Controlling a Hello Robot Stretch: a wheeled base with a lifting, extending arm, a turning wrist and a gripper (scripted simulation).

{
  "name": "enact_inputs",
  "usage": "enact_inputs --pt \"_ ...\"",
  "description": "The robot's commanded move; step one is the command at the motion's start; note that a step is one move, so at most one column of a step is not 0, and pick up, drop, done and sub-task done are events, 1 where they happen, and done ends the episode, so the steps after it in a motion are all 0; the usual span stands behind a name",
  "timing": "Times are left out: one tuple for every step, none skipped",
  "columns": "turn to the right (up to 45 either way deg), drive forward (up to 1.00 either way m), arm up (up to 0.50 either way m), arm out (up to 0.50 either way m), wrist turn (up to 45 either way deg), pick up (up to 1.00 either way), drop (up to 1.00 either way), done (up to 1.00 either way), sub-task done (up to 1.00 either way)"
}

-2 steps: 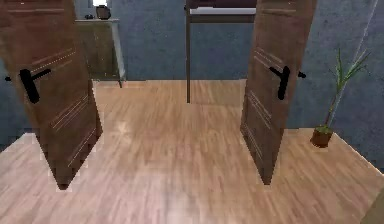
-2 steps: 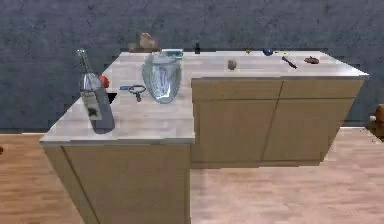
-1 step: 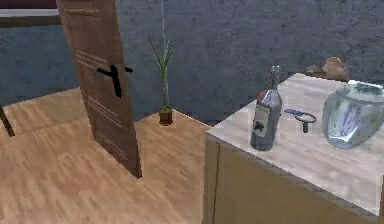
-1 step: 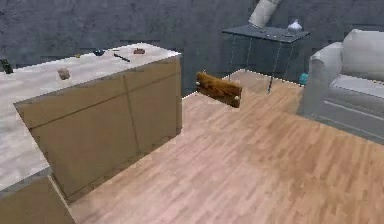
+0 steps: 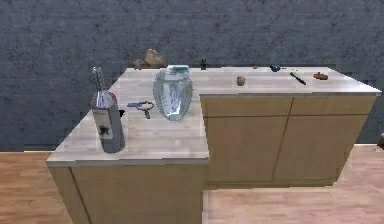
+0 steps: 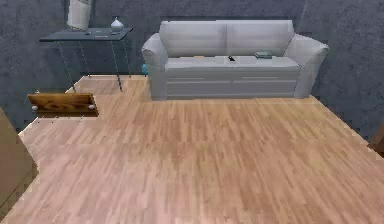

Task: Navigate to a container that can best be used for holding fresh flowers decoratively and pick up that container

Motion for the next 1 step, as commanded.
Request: enact_inputs --pt "21.0 0.0 0.0 0.0 0.0 0.0 0.0 0.0 0.0"
